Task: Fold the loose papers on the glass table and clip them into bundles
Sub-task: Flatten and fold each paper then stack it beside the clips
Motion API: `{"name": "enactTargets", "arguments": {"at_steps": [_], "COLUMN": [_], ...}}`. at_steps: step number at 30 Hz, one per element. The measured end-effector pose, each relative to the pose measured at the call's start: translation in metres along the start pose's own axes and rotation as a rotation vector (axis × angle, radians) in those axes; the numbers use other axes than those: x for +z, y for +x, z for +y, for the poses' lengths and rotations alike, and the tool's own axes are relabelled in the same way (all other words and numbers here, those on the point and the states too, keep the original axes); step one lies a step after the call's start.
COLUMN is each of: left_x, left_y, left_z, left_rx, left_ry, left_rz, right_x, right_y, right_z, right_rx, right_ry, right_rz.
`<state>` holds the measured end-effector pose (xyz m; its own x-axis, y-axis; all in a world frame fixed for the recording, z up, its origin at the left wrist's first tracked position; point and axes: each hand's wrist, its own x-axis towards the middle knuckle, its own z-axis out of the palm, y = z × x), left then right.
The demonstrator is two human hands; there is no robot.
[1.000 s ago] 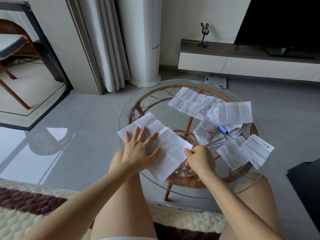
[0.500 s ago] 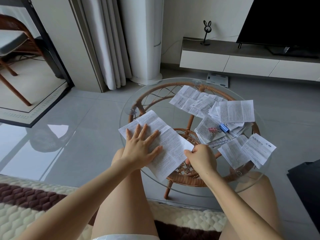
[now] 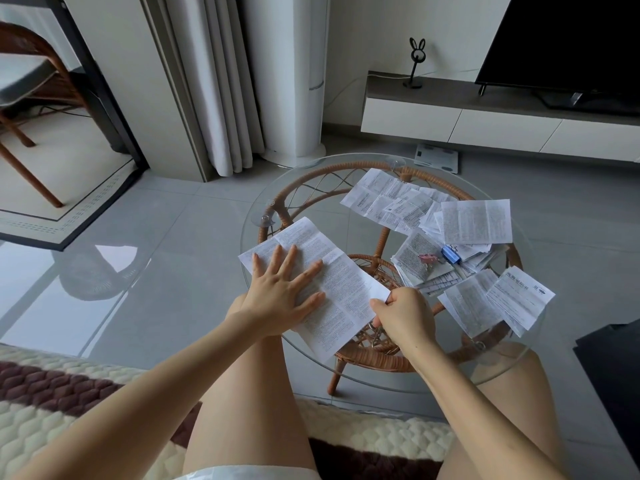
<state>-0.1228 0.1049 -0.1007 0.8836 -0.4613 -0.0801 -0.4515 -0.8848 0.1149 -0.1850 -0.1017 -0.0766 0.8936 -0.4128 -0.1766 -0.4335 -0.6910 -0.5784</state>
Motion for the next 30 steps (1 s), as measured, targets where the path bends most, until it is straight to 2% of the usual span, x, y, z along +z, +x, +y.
{"name": "enactTargets", "arguments": {"at_steps": [3,5,8,10,11,12,14,16,18,21,24,26,30], "left_x": [0.0,-0.001,-0.002,-0.002,-0.001,-0.001,-0.001,-0.002,-0.003,-0.003,-0.004,-0.004,-0.011], "left_y": [0.001,0.001,0.001,0.001,0.001,0.001,0.001,-0.001,-0.002,0.0,0.003,0.007,0.025], "left_z": [0.0,0.0,0.0,0.0,0.0,0.001,0.001,0.002,0.002,-0.003,-0.012,-0.011,-0.005], "left_rx": [-0.007,-0.013,-0.018,-0.022,-0.026,-0.028,-0.025,-0.011,-0.002,-0.016,-0.071,-0.086,-0.192], "left_ry": [0.021,0.03,0.056,0.064,0.068,0.073,0.075,0.063,0.054,-0.057,-0.113,-0.058,0.073], "left_rz": [0.003,0.005,-0.009,-0.006,-0.002,0.003,0.007,0.008,0.015,0.057,0.135,0.142,0.049], "right_x": [0.001,-0.002,-0.002,0.007,0.014,0.022,0.036,0.048,0.058,0.069,0.07,0.07,0.071], "right_y": [0.0,-0.006,-0.022,-0.029,-0.026,-0.02,-0.003,0.014,0.025,0.032,0.031,0.03,0.028], "right_z": [-0.002,-0.008,-0.023,-0.039,-0.046,-0.052,-0.064,-0.064,-0.059,-0.052,-0.053,-0.054,-0.055], "right_rx": [-0.014,-0.057,-0.309,-0.52,-0.634,-0.717,-0.782,-0.749,-0.701,-0.707,-0.743,-0.758,-0.731], "right_ry": [-0.022,-0.137,-0.498,-0.429,-0.329,-0.242,-0.192,-0.213,-0.187,-0.156,-0.261,-0.317,-0.37], "right_rz": [0.004,0.056,0.365,0.51,0.51,0.467,0.237,-0.016,-0.165,-0.155,-0.13,-0.113,-0.07]}}
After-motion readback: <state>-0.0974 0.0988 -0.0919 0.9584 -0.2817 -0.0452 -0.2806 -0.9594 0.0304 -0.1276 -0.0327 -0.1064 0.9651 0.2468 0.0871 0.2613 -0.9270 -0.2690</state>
